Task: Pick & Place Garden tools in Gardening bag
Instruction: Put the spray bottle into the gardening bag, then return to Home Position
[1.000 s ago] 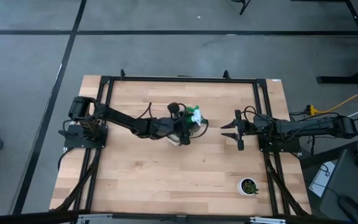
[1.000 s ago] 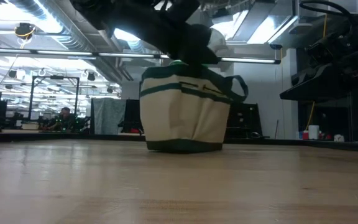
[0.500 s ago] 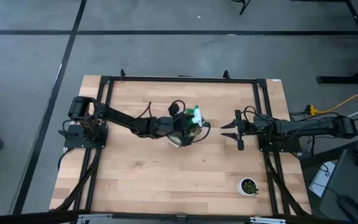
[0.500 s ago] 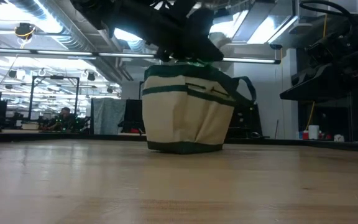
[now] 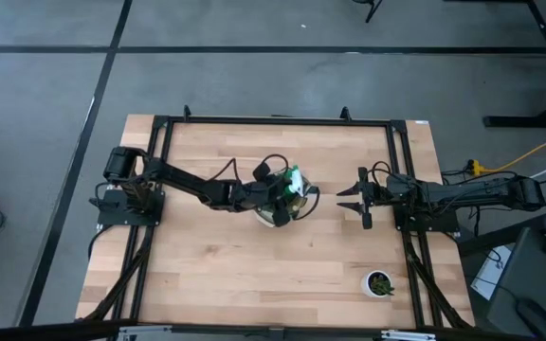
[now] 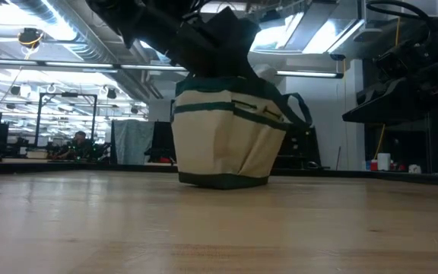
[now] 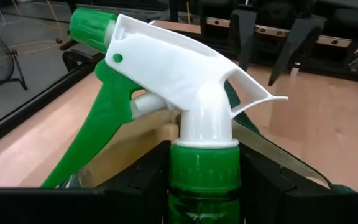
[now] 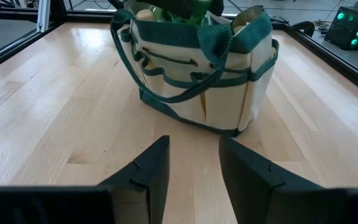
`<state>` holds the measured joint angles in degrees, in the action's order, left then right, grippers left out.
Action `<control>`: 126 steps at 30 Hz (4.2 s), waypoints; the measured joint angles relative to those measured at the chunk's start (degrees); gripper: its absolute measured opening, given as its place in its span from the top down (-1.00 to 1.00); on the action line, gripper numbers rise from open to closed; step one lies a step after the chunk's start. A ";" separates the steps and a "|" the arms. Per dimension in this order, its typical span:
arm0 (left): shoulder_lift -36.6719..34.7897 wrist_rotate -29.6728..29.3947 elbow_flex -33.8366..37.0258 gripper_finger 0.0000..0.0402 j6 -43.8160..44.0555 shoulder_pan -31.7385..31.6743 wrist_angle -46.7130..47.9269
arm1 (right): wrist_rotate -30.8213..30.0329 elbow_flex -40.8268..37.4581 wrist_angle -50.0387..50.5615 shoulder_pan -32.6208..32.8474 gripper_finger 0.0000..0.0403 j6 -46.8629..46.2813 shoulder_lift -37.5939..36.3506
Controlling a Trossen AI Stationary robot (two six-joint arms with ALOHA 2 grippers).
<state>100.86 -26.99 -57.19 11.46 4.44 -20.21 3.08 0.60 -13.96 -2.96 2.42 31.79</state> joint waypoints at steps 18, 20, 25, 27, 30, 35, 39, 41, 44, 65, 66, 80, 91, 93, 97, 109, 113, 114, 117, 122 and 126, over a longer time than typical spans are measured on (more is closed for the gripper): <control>-3.79 -0.43 0.11 -0.28 1.94 0.29 0.42 | 0.00 0.00 0.01 0.00 0.29 0.00 0.00; -5.21 -0.42 0.10 -0.30 1.78 0.56 0.59 | -0.01 0.00 0.01 0.00 0.29 0.00 0.00; -8.26 -1.43 0.06 -0.28 -0.04 1.58 1.66 | -0.01 -0.01 0.01 0.00 0.29 0.00 0.00; -8.79 -2.55 0.00 -0.24 0.17 1.67 4.14 | -0.01 -0.01 0.01 0.00 0.29 -0.02 0.00; -8.87 -3.75 0.02 -0.12 3.20 1.57 9.99 | -0.01 -0.02 0.01 0.00 0.29 0.00 0.00; -8.23 -2.44 0.04 0.18 9.29 1.61 19.19 | -0.01 0.00 0.01 0.00 0.29 0.00 0.00; -7.76 1.75 -0.12 0.43 11.58 1.52 21.39 | -0.01 -0.01 0.00 0.00 0.29 -0.01 0.00; -7.49 3.36 -0.16 0.55 11.89 1.54 21.75 | -0.01 0.00 0.03 0.00 0.29 0.00 0.00; -7.38 3.68 -0.25 0.69 11.97 1.51 23.16 | -0.01 0.00 -0.01 0.00 0.29 0.00 0.00; -12.26 -6.28 0.13 0.98 5.31 4.70 17.01 | -0.01 -0.01 0.01 0.00 0.29 -0.01 0.00; -12.67 -6.28 0.13 0.99 5.26 4.90 17.01 | -0.01 -0.01 0.01 0.00 0.29 -0.02 0.00; -20.08 13.32 12.46 0.99 -14.09 5.34 -6.76 | -0.01 -0.02 0.01 0.00 0.29 -0.01 0.00; -36.01 10.07 35.30 0.96 -15.33 1.12 -22.00 | -0.01 -0.02 0.01 0.00 0.29 -0.02 0.00; -38.36 4.77 37.90 0.96 -15.37 0.38 -21.68 | -0.01 -0.01 0.01 0.00 0.29 -0.02 0.00; -41.28 -3.07 41.96 0.97 -14.19 -0.19 -21.63 | -0.01 -0.02 0.01 0.00 0.29 -0.02 0.00; -41.64 -2.83 44.85 0.97 -9.18 -0.34 -19.75 | -0.01 0.00 0.01 0.00 0.29 0.00 0.00; -41.95 5.70 44.85 0.96 -12.09 -3.22 -20.28 | 0.00 -0.01 0.01 0.00 0.29 -0.02 0.00; -42.37 8.42 45.04 0.95 -12.11 -4.55 -20.38 | -0.01 -0.01 0.01 0.00 0.29 -0.01 0.00; -43.43 19.46 47.95 0.95 -11.51 -9.52 -24.79 | 0.01 -0.02 0.01 0.00 0.29 0.00 0.00; -45.00 30.38 55.55 0.97 -9.40 -16.52 -39.19 | -0.01 -0.02 0.01 0.00 0.29 -0.02 0.00; -46.07 27.93 56.68 0.96 -5.90 -18.62 -39.09 | -0.01 -0.02 0.01 0.00 0.29 0.00 0.00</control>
<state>54.78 0.93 -0.51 5.56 -14.19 -59.30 3.07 0.58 -13.95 -2.96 2.42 31.79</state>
